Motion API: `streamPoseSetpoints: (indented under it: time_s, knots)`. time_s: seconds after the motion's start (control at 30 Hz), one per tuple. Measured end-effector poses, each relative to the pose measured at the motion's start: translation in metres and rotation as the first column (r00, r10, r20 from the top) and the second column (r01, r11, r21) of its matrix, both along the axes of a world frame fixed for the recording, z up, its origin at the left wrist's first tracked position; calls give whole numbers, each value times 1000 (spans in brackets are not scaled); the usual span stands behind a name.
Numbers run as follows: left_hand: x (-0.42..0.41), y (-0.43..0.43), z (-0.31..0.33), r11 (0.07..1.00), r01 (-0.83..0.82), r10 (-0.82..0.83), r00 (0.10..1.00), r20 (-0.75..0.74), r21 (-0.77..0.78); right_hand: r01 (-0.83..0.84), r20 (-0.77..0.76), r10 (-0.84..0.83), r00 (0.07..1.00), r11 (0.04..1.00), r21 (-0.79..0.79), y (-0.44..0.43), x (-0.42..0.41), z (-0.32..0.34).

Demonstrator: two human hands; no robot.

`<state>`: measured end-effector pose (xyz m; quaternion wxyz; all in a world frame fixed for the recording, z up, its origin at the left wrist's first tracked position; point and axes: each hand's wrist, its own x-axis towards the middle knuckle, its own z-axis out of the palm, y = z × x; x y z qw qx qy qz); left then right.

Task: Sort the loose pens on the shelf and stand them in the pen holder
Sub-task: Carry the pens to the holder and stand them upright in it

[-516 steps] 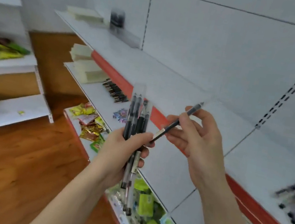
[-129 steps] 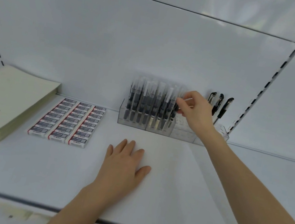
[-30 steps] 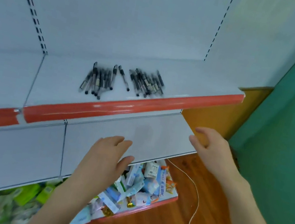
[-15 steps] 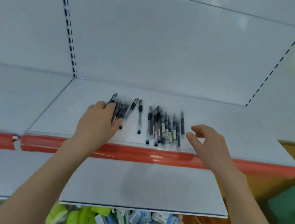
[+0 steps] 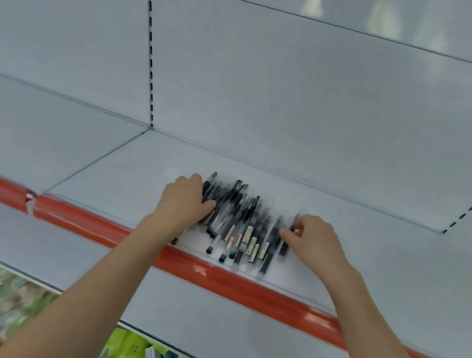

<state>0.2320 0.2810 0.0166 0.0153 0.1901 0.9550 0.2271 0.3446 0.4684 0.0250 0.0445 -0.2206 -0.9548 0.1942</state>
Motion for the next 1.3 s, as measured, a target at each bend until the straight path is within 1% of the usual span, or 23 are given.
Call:
streamPoseSetpoints:
  time_s: [0.17, 0.37, 0.5, 0.6, 0.7, 0.77, 0.8, 0.87, 0.9, 0.97, 1.03, 1.1, 1.13, 1.2, 1.23, 1.3]
  knots:
    - [4, 8, 7, 996, -13, 7, 998, 64, 92, -21, 60, 22, 998, 1000, -10, 9, -12, 3]
    - [3, 13, 13, 998, 2, -7, 997, 77, 60, -32, 116, 29, 993, 999, 19, 11, -17, 5]
    - [1, 14, 15, 997, -1, -12, 987, 158, 82, -44, 160, 40, 986, 999, 24, 8, -18, 12]
    - [-1, 17, 15, 986, -20, -17, 976, 216, 168, -30, 175, 27, 984, 999, 16, 8, -16, 12]
    - [0, 20, 12, 977, -2, -42, 979, 200, 212, -9, 166, 10, 986, 1000, -5, 14, -13, 9]
    - [0, 20, 8, 947, -5, -62, 978, 198, 320, 11, 110, 1, 994, 994, -106, 20, -8, 11]
    - [2, 19, 9, 919, -11, -75, 976, 204, 394, 19, 52, -10, 999, 983, -183, 23, -4, 14]
    - [9, 18, 17, 827, -9, -136, 967, 216, 563, 17, -132, -70, 989, 929, -371, 24, 3, 24]
    - [14, 18, 22, 768, 1, -182, 959, 216, 641, -6, -229, -117, 966, 881, -474, 23, 7, 31]
    - [30, 19, 34, 658, 20, -272, 938, 213, 753, -119, -375, -180, 910, 751, -649, 17, 14, 44]
    - [48, 19, 43, 571, 4, -334, 915, 227, 821, -262, -461, -207, 863, 597, -759, 6, 18, 55]
    - [66, 17, 48, 503, -29, -364, 900, 242, 864, -369, -502, -213, 838, 456, -810, -9, 19, 61]
    - [74, 15, 48, 473, -58, -365, 895, 256, 879, -405, -514, -214, 830, 402, -821, -17, 18, 61]
    - [88, 7, 50, 416, -143, -355, 883, 305, 898, -453, -531, -206, 822, 329, -828, -32, 13, 58]
    - [95, 1, 50, 379, -200, -360, 867, 343, 904, -465, -537, -199, 820, 314, -827, -39, 10, 55]
    - [103, -13, 48, 314, -293, -381, 832, 403, 903, -479, -555, -165, 815, 345, -807, -54, 3, 47]
